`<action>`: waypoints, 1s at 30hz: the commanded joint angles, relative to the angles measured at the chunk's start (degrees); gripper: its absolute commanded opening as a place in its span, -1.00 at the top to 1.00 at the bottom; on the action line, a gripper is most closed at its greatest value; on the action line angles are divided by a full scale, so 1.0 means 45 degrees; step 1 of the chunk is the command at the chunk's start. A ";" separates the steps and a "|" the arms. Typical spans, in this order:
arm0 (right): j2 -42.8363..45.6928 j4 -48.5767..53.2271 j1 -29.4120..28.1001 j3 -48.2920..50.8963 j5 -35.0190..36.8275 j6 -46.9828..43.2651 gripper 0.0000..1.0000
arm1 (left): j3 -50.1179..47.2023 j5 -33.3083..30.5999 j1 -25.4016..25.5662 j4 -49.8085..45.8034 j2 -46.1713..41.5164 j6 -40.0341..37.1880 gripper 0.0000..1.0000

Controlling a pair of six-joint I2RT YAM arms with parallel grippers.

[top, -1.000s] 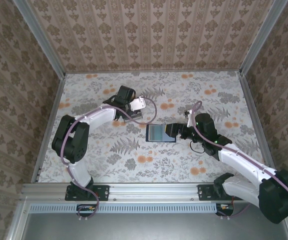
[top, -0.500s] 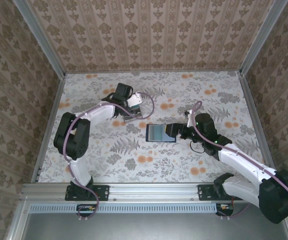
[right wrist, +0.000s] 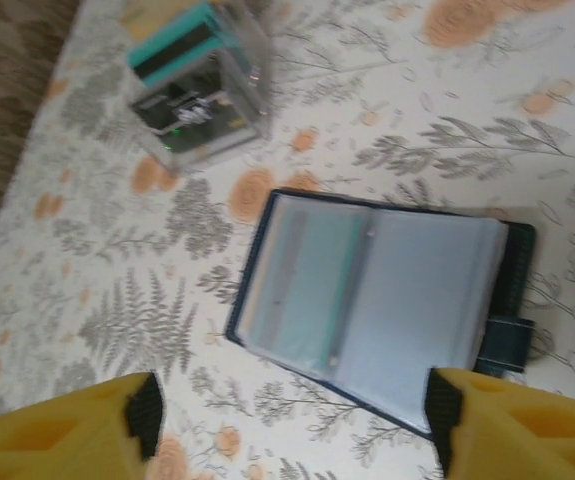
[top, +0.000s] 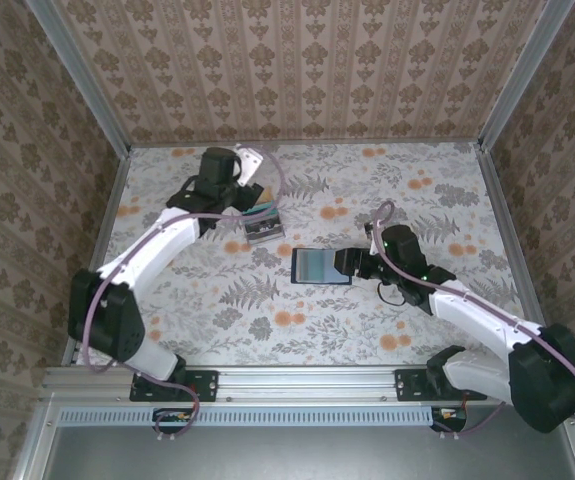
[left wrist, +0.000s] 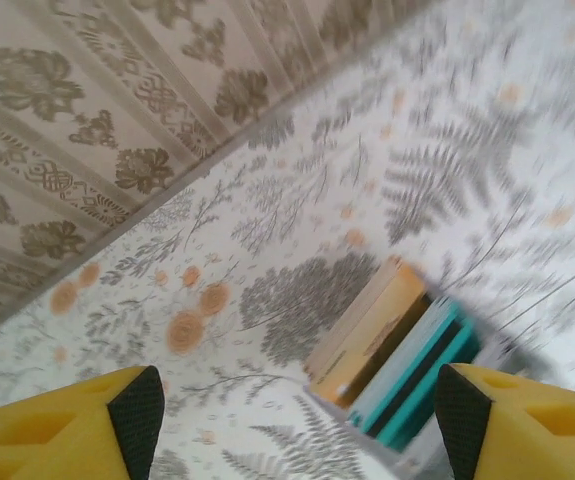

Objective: Take the credit cards out of the card holder

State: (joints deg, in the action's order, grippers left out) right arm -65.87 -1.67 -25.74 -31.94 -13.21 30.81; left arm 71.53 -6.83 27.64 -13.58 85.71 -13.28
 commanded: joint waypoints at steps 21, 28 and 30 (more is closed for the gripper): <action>-0.5043 0.2123 -0.0044 -0.2003 0.2006 0.0263 0.47 | -0.5317 0.2886 0.3648 0.2788 -0.0247 1.2394 0.02; -0.5351 0.2227 -0.0043 -0.2158 0.1672 0.0304 0.57 | -0.4474 0.3667 0.3923 0.3189 0.1897 1.2851 0.09; -0.5382 0.2207 -0.0045 -0.2179 0.1599 0.0305 0.58 | -0.4301 0.3890 0.3956 0.3263 0.2270 1.2930 0.09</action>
State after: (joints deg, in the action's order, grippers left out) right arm -88.92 6.46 -25.76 -40.62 -5.13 31.68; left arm 49.47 8.23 45.19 -1.52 94.63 42.72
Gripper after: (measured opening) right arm 0.211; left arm 0.454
